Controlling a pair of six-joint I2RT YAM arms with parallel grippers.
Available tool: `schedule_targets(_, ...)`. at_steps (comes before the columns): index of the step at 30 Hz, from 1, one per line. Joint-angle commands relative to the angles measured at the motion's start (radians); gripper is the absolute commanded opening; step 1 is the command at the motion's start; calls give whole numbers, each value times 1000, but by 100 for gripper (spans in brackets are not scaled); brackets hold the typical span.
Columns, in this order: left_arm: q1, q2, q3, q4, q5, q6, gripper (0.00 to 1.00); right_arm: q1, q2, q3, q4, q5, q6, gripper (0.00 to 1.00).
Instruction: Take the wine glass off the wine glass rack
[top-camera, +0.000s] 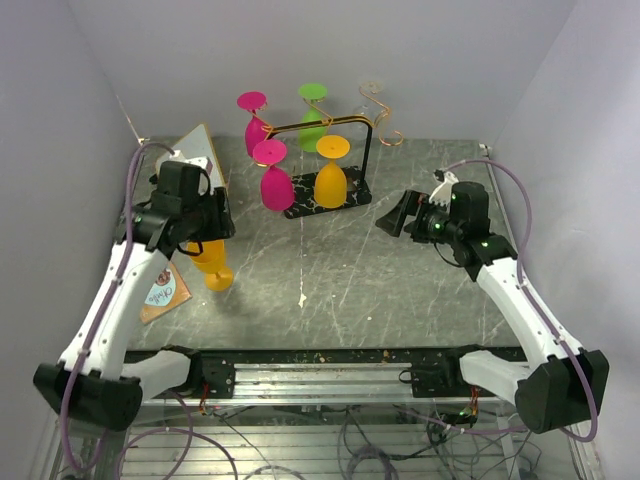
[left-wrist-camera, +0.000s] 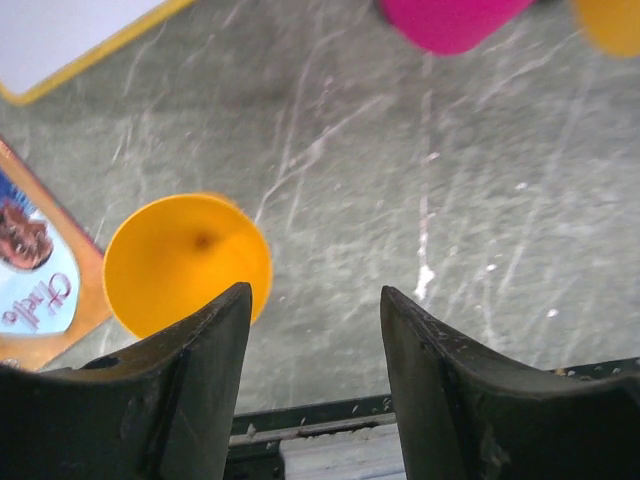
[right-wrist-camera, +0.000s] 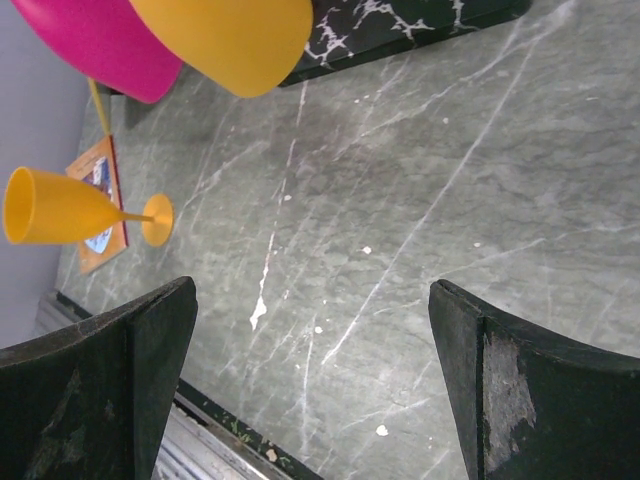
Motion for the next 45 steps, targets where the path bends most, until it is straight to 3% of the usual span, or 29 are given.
schedule_targets(1,5,-113,-24,152,134,-24,65,-2,29,38,81,-99,41,100)
schedule_targets(8,5,-310,-174,429,366,-116,70,49,144,156,166,-129,165,98)
schedule_targets(19,5,-410,-306,593,501,-253,77,173,386,520,52,118,222,93)
schedule_targets(37,4,-449,-286,508,467,-208,77,222,653,910,-136,278,230,75)
schedule_targets(45,4,-459,-280,490,453,-198,78,237,700,963,-182,323,207,58)
